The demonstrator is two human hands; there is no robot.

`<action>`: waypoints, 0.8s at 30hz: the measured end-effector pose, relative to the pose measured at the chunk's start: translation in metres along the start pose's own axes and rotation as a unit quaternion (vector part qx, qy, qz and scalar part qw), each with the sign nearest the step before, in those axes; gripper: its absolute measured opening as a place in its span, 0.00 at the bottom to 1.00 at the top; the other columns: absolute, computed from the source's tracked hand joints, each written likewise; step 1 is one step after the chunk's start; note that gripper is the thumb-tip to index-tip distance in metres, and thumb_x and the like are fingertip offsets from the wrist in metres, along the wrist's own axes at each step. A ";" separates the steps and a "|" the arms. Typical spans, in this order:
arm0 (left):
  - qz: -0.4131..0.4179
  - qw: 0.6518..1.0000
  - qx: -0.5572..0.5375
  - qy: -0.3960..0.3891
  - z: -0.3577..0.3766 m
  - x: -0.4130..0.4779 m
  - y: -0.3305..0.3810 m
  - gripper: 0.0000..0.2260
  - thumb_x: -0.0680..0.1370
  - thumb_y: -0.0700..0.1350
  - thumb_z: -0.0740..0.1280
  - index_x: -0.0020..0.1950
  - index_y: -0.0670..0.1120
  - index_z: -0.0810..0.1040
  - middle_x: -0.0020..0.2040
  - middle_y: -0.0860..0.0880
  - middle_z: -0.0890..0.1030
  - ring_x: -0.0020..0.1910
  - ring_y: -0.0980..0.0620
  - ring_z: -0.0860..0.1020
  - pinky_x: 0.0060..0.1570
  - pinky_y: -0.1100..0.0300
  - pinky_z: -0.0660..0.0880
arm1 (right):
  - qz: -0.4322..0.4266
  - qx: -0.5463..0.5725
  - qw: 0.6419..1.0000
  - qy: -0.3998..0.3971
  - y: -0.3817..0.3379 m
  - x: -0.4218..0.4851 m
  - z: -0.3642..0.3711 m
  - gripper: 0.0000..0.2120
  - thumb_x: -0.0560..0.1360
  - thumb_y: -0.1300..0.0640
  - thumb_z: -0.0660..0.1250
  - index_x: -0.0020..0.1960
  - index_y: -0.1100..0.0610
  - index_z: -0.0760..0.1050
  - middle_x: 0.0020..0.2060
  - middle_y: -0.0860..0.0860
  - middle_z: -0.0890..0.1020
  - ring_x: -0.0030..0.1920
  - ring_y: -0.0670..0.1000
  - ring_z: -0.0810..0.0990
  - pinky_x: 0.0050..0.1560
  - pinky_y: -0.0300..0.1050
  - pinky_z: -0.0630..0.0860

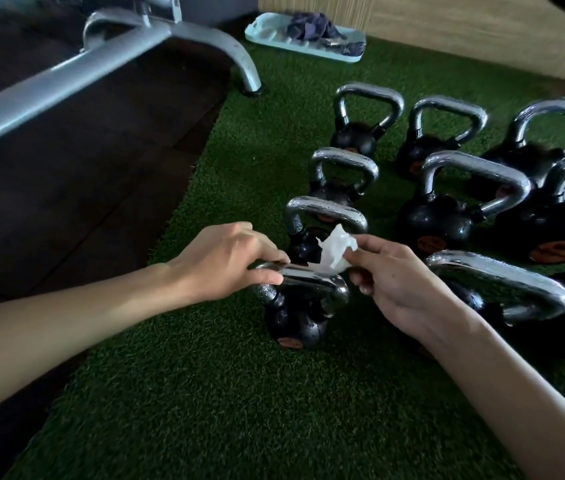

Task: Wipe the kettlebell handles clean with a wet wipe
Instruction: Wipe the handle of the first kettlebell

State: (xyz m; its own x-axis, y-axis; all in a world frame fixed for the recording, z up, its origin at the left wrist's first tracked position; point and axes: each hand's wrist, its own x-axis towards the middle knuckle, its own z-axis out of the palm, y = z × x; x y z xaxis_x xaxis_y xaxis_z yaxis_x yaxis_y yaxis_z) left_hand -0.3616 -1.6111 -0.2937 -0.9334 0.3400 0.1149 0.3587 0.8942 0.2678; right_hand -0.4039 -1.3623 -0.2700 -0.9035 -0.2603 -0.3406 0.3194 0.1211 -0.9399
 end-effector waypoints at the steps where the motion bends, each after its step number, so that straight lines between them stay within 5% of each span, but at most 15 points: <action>1: -0.002 1.000 0.000 0.001 0.000 0.000 -0.002 0.16 0.77 0.64 0.67 0.63 0.61 0.81 0.58 0.65 0.82 0.42 0.69 0.67 0.36 0.70 0.62 | 0.013 0.004 1.000 0.003 0.002 -0.001 0.000 0.05 0.79 0.62 0.69 0.51 0.57 0.83 0.35 0.50 0.82 0.26 0.42 0.71 0.25 0.32 0.65; 3: -0.003 1.000 0.000 0.003 0.001 0.000 -0.004 0.18 0.77 0.65 0.65 0.63 0.60 0.82 0.59 0.64 0.82 0.41 0.64 0.67 0.36 0.65 0.66 | 0.009 -0.010 1.000 0.025 0.009 -0.003 0.002 0.04 0.79 0.61 0.70 0.51 0.57 0.83 0.32 0.47 0.83 0.25 0.40 0.75 0.26 0.30 0.69; 6: -0.002 1.000 0.001 0.004 0.001 -0.001 -0.005 0.20 0.77 0.67 0.65 0.63 0.60 0.82 0.59 0.64 0.82 0.43 0.63 0.68 0.36 0.61 0.69 | -0.088 -0.113 0.987 0.076 0.020 -0.001 0.004 0.02 0.77 0.53 0.73 0.49 0.50 0.84 0.38 0.45 0.87 0.38 0.42 0.83 0.39 0.34 0.76; 10: -0.001 1.000 -0.003 0.005 0.001 0.000 -0.002 0.18 0.77 0.66 0.65 0.63 0.62 0.81 0.59 0.64 0.82 0.45 0.61 0.70 0.36 0.59 0.72 | -0.269 -0.323 0.899 0.125 0.032 -0.003 0.005 0.02 0.75 0.51 0.75 0.46 0.47 0.84 0.39 0.42 0.83 0.38 0.38 0.78 0.38 0.30 0.69; 14: -0.001 1.000 -0.003 0.010 0.001 -0.001 0.000 0.17 0.77 0.65 0.66 0.62 0.62 0.82 0.59 0.64 0.82 0.43 0.61 0.69 0.34 0.61 0.66 | -0.386 -0.377 0.834 0.120 0.034 -0.003 -0.003 0.04 0.76 0.56 0.75 0.51 0.51 0.86 0.43 0.41 0.82 0.39 0.38 0.78 0.41 0.31 0.72; 17: -0.003 1.000 0.010 0.008 0.001 -0.001 -0.001 0.17 0.77 0.64 0.66 0.64 0.62 0.81 0.60 0.64 0.82 0.42 0.61 0.67 0.33 0.64 0.63 | -0.410 -0.430 0.799 0.088 0.039 -0.001 -0.007 0.08 0.78 0.59 0.72 0.53 0.49 0.86 0.48 0.41 0.83 0.44 0.39 0.80 0.47 0.48 0.76; 21: -0.009 1.000 0.019 0.001 0.001 -0.001 -0.007 0.17 0.77 0.65 0.66 0.64 0.64 0.80 0.59 0.66 0.81 0.41 0.63 0.66 0.32 0.66 0.60 | -0.385 -0.447 0.807 0.019 0.036 -0.001 -0.014 0.12 0.79 0.51 0.70 0.60 0.51 0.85 0.50 0.41 0.82 0.44 0.36 0.77 0.49 0.32 0.71; 24: -0.013 1.000 0.010 -0.004 0.000 -0.002 -0.012 0.17 0.76 0.65 0.67 0.64 0.64 0.80 0.59 0.67 0.81 0.41 0.63 0.67 0.32 0.65 0.62 | -0.383 -0.460 0.801 -0.016 0.029 0.007 -0.014 0.12 0.79 0.46 0.69 0.56 0.50 0.86 0.49 0.43 0.82 0.47 0.40 0.78 0.52 0.36 0.75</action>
State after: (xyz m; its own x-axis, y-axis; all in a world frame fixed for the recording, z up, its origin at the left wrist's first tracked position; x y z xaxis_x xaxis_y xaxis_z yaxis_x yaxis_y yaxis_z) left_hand -0.3635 -1.6223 -0.2974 -0.9426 0.3183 0.1007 0.3337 0.9086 0.2513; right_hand -0.4045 -1.3471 -0.2992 -0.7213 -0.6178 0.3131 -0.6842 0.5650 -0.4611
